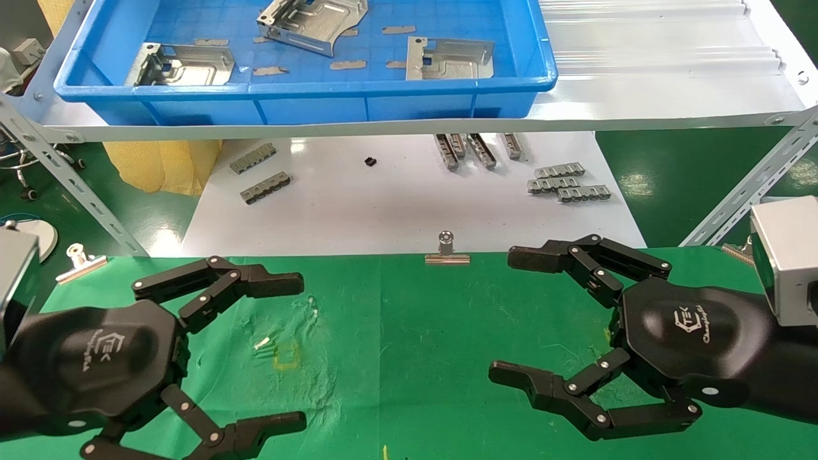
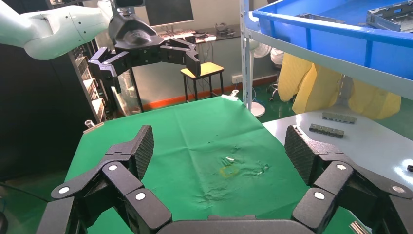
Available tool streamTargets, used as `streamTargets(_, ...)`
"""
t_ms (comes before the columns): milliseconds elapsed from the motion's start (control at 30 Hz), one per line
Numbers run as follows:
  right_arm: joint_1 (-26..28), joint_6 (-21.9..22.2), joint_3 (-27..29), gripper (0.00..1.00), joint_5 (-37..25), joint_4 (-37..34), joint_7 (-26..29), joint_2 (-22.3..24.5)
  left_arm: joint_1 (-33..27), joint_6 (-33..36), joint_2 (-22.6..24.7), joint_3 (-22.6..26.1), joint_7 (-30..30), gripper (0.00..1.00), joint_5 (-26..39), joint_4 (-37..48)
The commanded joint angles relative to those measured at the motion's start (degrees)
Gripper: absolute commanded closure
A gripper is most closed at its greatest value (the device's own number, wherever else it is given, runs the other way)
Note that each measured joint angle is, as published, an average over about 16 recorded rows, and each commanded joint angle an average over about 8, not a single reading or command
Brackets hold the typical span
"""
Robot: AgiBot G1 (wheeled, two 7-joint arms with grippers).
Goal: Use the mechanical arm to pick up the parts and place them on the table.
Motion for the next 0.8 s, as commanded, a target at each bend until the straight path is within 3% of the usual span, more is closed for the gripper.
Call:
streamTargets(33, 0.0, 0.0, 0.0, 0.0, 0.0, 0.0, 0.0, 0.0, 0.0, 0.0, 0.0, 0.0, 0.0, 0.0, 0.0, 0.0)
streamTargets(800, 0.0, 0.0, 0.0, 0.0, 0.0, 0.0, 0.0, 0.0, 0.0, 0.0, 0.0, 0.0, 0.0, 0.0, 0.0, 0.0)
